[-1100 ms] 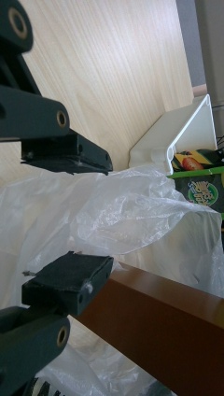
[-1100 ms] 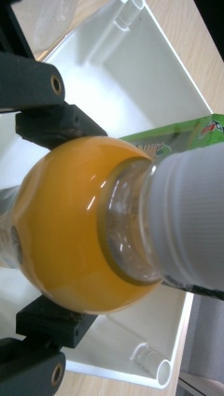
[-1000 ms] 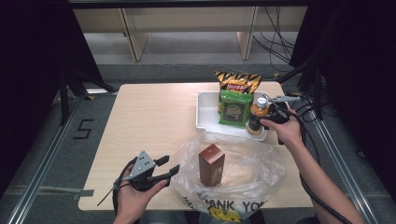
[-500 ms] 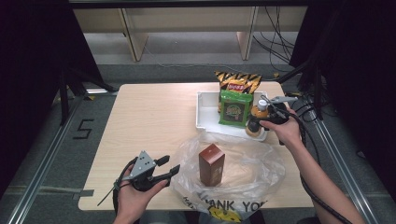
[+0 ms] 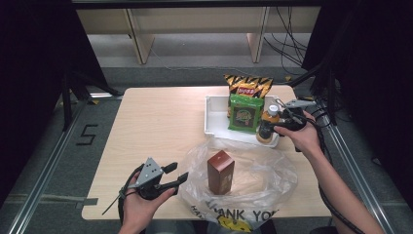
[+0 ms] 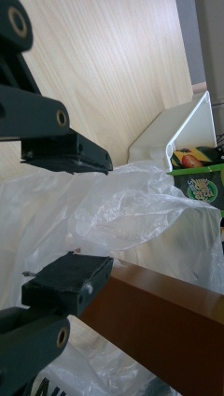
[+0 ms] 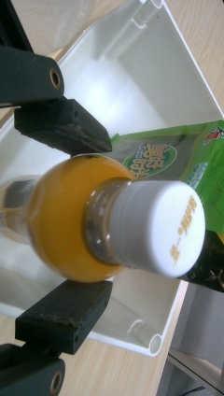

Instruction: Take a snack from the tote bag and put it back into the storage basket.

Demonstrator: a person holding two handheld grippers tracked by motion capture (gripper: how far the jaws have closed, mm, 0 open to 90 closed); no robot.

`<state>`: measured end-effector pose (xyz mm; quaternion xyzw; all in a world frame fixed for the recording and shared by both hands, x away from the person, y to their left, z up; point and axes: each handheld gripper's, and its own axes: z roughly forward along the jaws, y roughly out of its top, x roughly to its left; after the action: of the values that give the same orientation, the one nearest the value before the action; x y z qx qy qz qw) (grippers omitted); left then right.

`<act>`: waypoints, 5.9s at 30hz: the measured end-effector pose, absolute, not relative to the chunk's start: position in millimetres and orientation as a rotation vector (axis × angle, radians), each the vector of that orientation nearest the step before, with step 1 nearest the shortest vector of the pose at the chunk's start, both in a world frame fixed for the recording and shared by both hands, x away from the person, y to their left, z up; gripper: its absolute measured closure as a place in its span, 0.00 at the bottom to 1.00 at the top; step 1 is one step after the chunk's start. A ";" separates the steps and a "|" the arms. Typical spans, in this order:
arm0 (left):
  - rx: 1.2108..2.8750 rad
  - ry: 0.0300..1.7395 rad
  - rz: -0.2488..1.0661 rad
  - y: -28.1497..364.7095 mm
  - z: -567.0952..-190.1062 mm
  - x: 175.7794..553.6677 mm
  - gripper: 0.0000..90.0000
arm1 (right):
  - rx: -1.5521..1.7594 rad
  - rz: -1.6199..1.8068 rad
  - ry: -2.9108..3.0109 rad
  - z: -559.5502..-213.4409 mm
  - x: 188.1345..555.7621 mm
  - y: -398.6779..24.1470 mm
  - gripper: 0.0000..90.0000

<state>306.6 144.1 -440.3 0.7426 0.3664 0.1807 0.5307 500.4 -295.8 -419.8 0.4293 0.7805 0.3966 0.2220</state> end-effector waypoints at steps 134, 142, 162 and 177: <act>1.773 0.848 0.441 142.0 -437.8 301.5 0.52 | 0.838 1.495 2.346 -414.8 329.5 -137.6 0.13; 1.788 0.853 0.447 143.3 -437.5 301.7 0.52 | 0.807 1.464 2.348 -420.3 331.8 -135.6 0.14; 1.779 0.845 0.439 143.1 -439.3 302.7 0.52 | 0.837 1.452 2.328 -426.4 330.4 -132.3 0.19; 1.782 0.852 0.439 143.1 -439.5 302.0 0.52 | 0.794 1.446 2.272 -426.4 329.1 -138.7 0.34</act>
<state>302.0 143.1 -439.5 0.7467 0.3569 0.1837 0.5303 329.1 -138.7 -426.4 0.2790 0.7980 0.5078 0.1659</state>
